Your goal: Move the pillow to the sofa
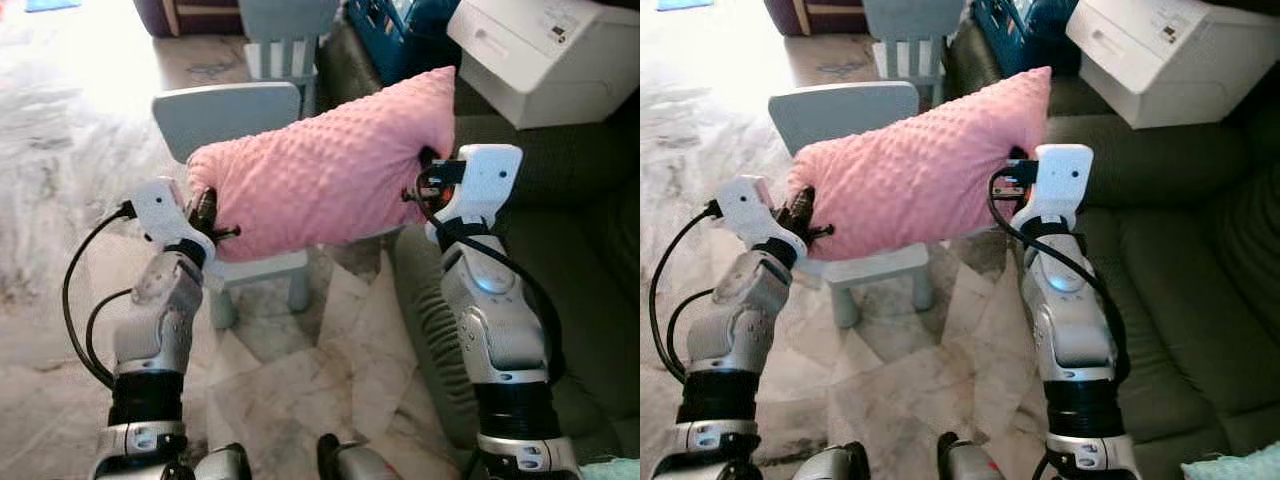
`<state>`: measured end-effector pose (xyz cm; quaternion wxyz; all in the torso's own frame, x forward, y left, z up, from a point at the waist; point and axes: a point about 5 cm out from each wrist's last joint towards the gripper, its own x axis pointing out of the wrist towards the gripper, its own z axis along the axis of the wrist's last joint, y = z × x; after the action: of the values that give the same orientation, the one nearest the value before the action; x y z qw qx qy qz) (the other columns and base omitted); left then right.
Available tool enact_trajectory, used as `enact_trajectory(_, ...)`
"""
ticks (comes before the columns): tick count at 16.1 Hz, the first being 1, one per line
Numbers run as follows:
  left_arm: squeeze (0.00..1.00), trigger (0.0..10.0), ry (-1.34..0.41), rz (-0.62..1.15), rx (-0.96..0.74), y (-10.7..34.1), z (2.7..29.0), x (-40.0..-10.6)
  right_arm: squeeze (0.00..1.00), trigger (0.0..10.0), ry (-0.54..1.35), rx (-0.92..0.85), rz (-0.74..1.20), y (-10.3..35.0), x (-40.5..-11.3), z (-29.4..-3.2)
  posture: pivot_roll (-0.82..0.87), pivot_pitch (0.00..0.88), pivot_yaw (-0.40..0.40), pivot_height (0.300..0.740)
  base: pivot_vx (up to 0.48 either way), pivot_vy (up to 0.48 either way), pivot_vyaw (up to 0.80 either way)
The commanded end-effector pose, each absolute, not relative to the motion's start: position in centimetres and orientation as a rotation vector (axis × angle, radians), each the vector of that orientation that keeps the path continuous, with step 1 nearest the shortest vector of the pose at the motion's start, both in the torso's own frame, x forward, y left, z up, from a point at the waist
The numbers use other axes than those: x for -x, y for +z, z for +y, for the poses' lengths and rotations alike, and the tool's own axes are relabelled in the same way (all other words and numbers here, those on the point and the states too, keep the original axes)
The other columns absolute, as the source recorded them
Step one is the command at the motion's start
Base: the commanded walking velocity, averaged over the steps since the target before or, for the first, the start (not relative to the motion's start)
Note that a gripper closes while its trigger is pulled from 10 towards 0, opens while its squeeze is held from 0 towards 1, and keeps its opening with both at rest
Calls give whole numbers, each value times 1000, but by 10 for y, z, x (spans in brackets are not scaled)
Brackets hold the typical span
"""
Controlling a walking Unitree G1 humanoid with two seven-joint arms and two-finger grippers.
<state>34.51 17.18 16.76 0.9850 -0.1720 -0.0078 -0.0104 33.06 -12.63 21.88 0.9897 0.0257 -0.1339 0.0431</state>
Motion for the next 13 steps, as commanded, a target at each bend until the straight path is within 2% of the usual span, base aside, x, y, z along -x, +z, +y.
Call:
enact_trajectory(1,0,10000,-27,-42,336,175,172,-349,0,10000,78,-51,-285,223,-331,-130,-133,171,-67,740,0,0,-800)
enact_trajectory(6,0,10000,-8,-42,317,178,180,-357,0,10000,70,-56,-281,223,-330,-131,-138,172,-67,740,0,0,0)
enact_trajectory(13,0,10000,-34,8,274,173,182,-362,0,10000,63,-62,-280,222,-330,-132,-136,167,-60,740,0,0,-788)
